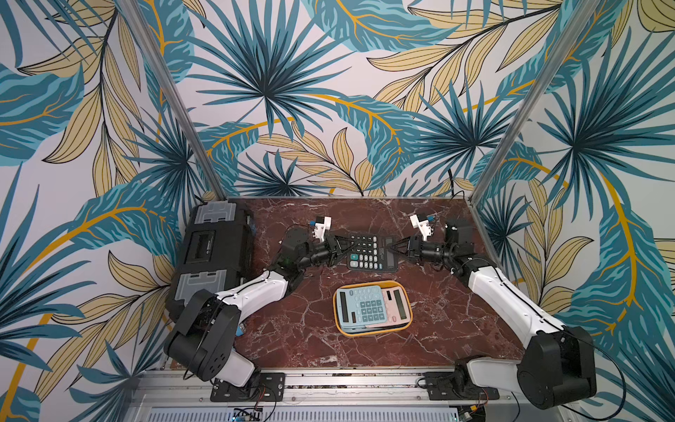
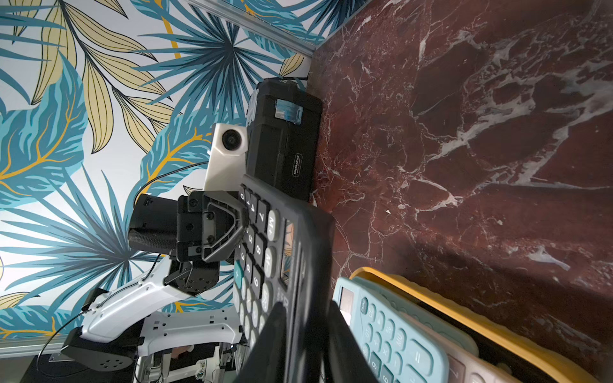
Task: Put the calculator in the storage box
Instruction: Pick up the calculator at the center of the board, then place the calculator in the storage box.
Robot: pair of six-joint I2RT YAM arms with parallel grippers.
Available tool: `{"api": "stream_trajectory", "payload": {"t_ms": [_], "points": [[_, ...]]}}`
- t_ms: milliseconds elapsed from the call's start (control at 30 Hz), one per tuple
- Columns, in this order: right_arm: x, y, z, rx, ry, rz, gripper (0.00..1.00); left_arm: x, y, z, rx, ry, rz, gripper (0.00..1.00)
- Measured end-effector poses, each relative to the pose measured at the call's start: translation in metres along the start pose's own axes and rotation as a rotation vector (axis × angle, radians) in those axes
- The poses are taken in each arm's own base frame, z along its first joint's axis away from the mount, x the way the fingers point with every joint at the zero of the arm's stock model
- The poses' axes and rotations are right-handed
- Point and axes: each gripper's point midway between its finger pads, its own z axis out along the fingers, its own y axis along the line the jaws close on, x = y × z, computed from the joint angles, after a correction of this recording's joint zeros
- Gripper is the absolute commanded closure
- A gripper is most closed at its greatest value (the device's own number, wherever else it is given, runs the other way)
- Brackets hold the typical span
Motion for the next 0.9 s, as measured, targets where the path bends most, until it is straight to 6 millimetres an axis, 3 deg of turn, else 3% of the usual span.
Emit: {"api": "stream_trajectory", "payload": {"t_ms": [133, 267, 467, 633, 900], "points": [[0.000, -0.003, 0.000, 0.009, -0.002, 0.011, 0.92, 0.000, -0.002, 0.001, 0.007, -0.004, 0.004, 0.97], [0.002, -0.006, 0.000, 0.022, 0.002, 0.024, 0.97, 0.002, -0.001, 0.001, 0.005, -0.003, 0.015, 0.60], [0.009, -0.012, -0.001, 0.041, 0.027, 0.034, 1.00, 0.004, -0.006, -0.005, -0.014, -0.013, 0.038, 0.22], [0.016, -0.023, -0.010, 0.082, 0.051, 0.062, 1.00, 0.008, -0.002, -0.018, -0.100, -0.030, 0.073, 0.07], [0.036, -0.019, -0.027, 0.118, 0.083, 0.047, 1.00, 0.011, 0.013, -0.053, -0.314, -0.074, 0.157, 0.00]]}}
